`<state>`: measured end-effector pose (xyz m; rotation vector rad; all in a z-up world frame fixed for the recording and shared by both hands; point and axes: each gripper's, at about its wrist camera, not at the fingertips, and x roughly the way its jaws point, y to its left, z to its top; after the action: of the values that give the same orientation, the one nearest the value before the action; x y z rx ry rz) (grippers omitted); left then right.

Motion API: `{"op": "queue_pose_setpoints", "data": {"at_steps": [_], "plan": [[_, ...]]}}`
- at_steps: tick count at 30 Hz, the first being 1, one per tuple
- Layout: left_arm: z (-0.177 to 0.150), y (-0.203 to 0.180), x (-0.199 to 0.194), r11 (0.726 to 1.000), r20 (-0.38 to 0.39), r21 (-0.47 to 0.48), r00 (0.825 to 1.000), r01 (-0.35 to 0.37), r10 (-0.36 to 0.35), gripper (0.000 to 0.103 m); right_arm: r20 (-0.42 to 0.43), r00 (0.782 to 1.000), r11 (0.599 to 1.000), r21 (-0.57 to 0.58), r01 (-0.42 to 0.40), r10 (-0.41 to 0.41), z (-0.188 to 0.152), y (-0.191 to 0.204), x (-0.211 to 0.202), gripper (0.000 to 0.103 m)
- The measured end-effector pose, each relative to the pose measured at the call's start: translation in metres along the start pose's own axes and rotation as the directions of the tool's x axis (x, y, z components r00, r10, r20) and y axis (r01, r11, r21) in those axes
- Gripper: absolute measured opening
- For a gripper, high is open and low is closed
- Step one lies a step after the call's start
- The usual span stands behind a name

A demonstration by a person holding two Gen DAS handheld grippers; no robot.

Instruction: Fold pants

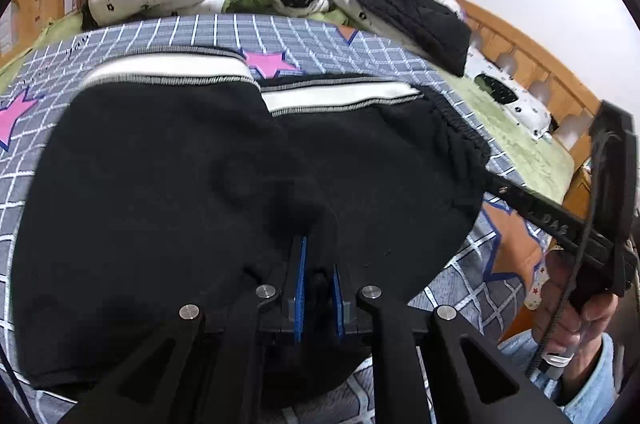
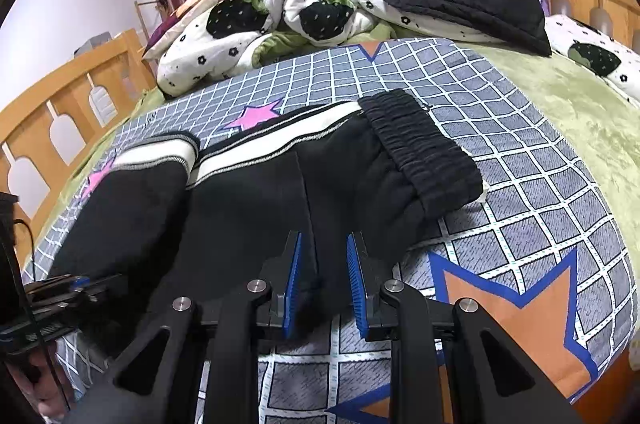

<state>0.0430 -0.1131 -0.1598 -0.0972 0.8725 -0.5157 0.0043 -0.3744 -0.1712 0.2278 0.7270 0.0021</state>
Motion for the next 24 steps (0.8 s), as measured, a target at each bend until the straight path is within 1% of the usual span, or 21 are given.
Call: {"op": "queue_pose_setpoints", "data": {"at_steps": [2,3,4,5,6,7,8,9,10,12,14,15,16,18,19,20,21,22,24], "plan": [[0.001,0.003,-0.016,0.998,-0.006,0.003,0.998,0.056,-0.056,0.025,-0.009,1.000,1.000,-0.008,-0.030,0.030,-0.001,0.006,0.001,0.023],[0.000,0.006,-0.027,0.997,0.004,0.012,0.997,0.075,-0.075,0.026,-0.014,0.999,0.999,-0.012,-0.047,0.047,-0.002,0.010,0.002,0.023],[-0.001,0.009,-0.041,0.997,0.036,0.036,0.997,0.069,-0.070,0.031,-0.023,0.997,0.997,-0.020,-0.075,0.075,-0.001,0.018,0.004,0.024],[-0.004,0.012,-0.052,0.998,0.070,0.058,0.997,0.041,-0.045,0.045,-0.027,0.996,0.996,-0.024,-0.091,0.091,-0.002,0.024,0.004,0.027],[-0.010,0.017,-0.066,0.997,0.111,0.075,0.994,-0.007,-0.002,0.055,-0.036,0.992,0.992,-0.028,-0.123,0.122,0.000,0.034,0.007,0.032],[-0.012,0.021,-0.072,0.997,0.134,0.075,0.991,-0.036,0.025,0.064,-0.043,0.988,0.989,-0.030,-0.146,0.145,0.000,0.041,0.008,0.035],[-0.018,0.029,-0.081,0.995,0.157,0.066,0.986,-0.068,0.057,0.064,-0.055,0.982,0.983,-0.032,-0.181,0.179,0.001,0.052,0.011,0.040],[-0.023,0.039,-0.087,0.994,0.161,0.047,0.982,-0.103,0.094,0.064,-0.061,0.977,0.978,-0.031,-0.207,0.205,0.002,0.060,0.012,0.044],[-0.029,0.051,-0.093,0.990,0.155,0.016,0.979,-0.138,0.134,0.064,-0.067,0.968,0.970,-0.024,-0.243,0.241,0.003,0.069,0.015,0.046],[-0.042,0.074,-0.100,0.983,0.135,-0.052,0.974,-0.178,0.183,0.064,-0.086,0.949,0.953,-0.002,-0.304,0.302,0.004,0.089,0.022,0.055],[-0.053,0.094,-0.101,0.974,0.097,-0.118,0.974,-0.194,0.206,0.064,-0.120,0.935,0.942,0.027,-0.333,0.334,0.002,0.105,0.033,0.057],[-0.059,0.103,-0.100,0.970,0.070,-0.149,0.976,-0.194,0.206,0.064,-0.139,0.929,0.940,0.037,-0.341,0.342,0.000,0.110,0.039,0.057],[-0.066,0.112,-0.098,0.967,0.044,-0.180,0.981,-0.178,0.189,0.064,-0.169,0.921,0.936,0.049,-0.348,0.351,-0.003,0.117,0.049,0.057],[-0.077,0.123,-0.092,0.965,0.004,-0.237,0.993,-0.113,0.117,0.064,-0.236,0.901,0.932,0.071,-0.356,0.363,-0.010,0.130,0.070,0.056],[-0.080,0.124,-0.090,0.964,-0.001,-0.251,0.995,-0.092,0.095,0.064,-0.260,0.891,0.928,0.083,-0.363,0.372,-0.013,0.132,0.076,0.052],[-0.083,0.125,-0.087,0.961,-0.001,-0.265,0.997,-0.077,0.079,0.064,-0.277,0.879,0.922,0.099,-0.375,0.388,-0.017,0.135,0.082,0.039],[-0.084,0.123,-0.083,0.960,0.000,-0.273,0.998,-0.067,0.070,0.064,-0.283,0.876,0.921,0.110,-0.375,0.390,-0.018,0.137,0.085,0.029],[-0.084,0.121,-0.078,0.958,-0.002,-0.279,0.998,-0.060,0.062,0.064,-0.277,0.883,0.925,0.098,-0.367,0.379,-0.017,0.138,0.083,0.024],[-0.083,0.116,-0.070,0.957,0.000,-0.285,0.998,-0.053,0.055,0.064,-0.245,0.885,0.918,0.081,-0.387,0.395,-0.010,0.137,0.074,0.019]]}}
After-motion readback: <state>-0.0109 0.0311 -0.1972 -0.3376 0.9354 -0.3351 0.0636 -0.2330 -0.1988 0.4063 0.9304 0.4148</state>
